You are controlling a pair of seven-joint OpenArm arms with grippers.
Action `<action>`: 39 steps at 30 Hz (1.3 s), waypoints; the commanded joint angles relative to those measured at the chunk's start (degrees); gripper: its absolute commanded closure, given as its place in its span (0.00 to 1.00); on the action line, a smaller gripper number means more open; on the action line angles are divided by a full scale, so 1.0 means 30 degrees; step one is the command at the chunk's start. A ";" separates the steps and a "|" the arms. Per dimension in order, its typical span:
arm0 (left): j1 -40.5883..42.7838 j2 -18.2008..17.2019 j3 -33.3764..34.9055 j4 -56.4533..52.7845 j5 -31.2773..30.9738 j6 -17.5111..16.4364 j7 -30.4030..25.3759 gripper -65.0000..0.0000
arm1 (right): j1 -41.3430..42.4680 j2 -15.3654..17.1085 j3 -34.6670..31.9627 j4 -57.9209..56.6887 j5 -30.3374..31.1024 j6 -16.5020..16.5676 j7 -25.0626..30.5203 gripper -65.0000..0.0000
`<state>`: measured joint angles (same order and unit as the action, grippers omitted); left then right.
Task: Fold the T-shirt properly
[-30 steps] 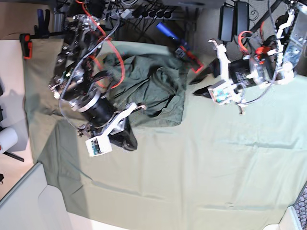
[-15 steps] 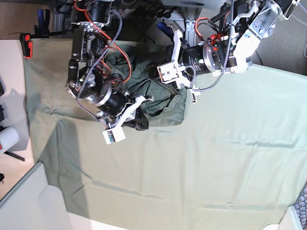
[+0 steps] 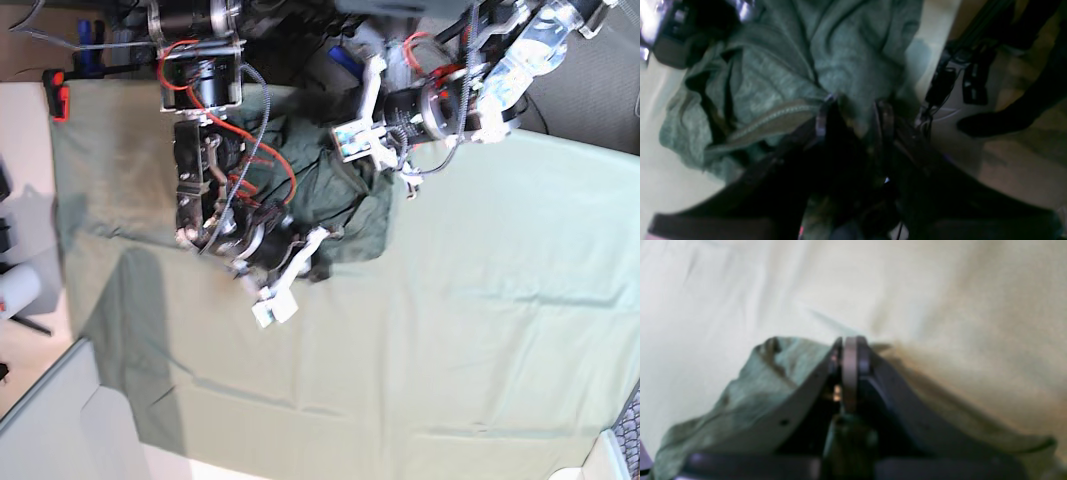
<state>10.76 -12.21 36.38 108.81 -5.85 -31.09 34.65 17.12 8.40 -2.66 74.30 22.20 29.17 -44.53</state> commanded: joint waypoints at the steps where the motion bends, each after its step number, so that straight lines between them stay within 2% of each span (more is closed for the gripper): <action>1: -0.0087 -0.0146 -0.0022 0.0291 -0.0211 0.0015 -0.0321 0.68 | 0.0831 0.0007 0.0036 0.0022 0.0233 0.0240 0.0503 1.00; 7: -0.0095 -0.0758 -0.0029 0.0291 -0.0146 0.0015 -0.0255 0.68 | 0.1749 0.0051 0.0036 -0.0590 0.0648 0.0240 0.0226 1.00; 11: -0.0102 -0.1282 -0.0058 0.0291 0.0051 0.0015 -0.0029 0.68 | 0.1734 0.0102 0.0117 0.1056 0.2288 0.0240 -0.0984 1.00; 14: -0.0102 -0.1770 -0.0627 0.0291 0.0342 0.0022 -0.0029 0.68 | 0.1734 0.0109 0.0109 0.2900 0.2601 0.0255 -0.2091 1.00; 19: -0.0102 -0.1923 -0.3045 0.0299 -0.0335 0.0138 -0.0029 0.68 | 0.1734 0.1341 0.0109 0.3665 0.2586 0.0262 -0.2215 1.00; 22: -0.0095 -0.1923 -0.3497 0.0809 -0.0321 -0.0758 0.0095 0.68 | 0.1741 0.2004 0.0109 0.3548 0.2331 0.0255 -0.1537 1.00; 27: -0.0095 -0.2018 -0.1727 0.2885 -0.0313 -0.0947 0.0466 0.68 | 0.1734 0.2900 0.0109 0.3490 0.1967 0.0240 -0.1501 1.00; 31: -0.0095 -0.2011 0.1064 0.3563 -0.0175 -0.0947 0.0597 0.68 | 0.1734 0.3526 0.0109 0.3432 0.1515 0.0226 -0.1137 1.00; 34: -0.0117 -0.2004 0.3330 0.3351 0.0787 -0.0925 0.0590 0.68 | 0.1734 0.3657 0.0109 0.3366 0.1443 0.0219 -0.1093 1.00; 36: -0.0357 -0.1960 0.4218 0.3067 0.1537 -0.0634 0.0525 0.68 | 0.1734 0.3599 0.0109 0.3206 0.1443 0.0226 -0.1071 1.00; 39: -0.1173 -0.1960 0.4656 0.2492 0.2448 0.0561 0.0219 0.68 | 0.1741 0.3599 0.0109 0.2900 0.1443 0.0219 -0.0918 1.00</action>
<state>7.84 -18.24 50.61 115.50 1.63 -30.17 36.34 20.82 18.70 -2.66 82.21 25.89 29.17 -48.64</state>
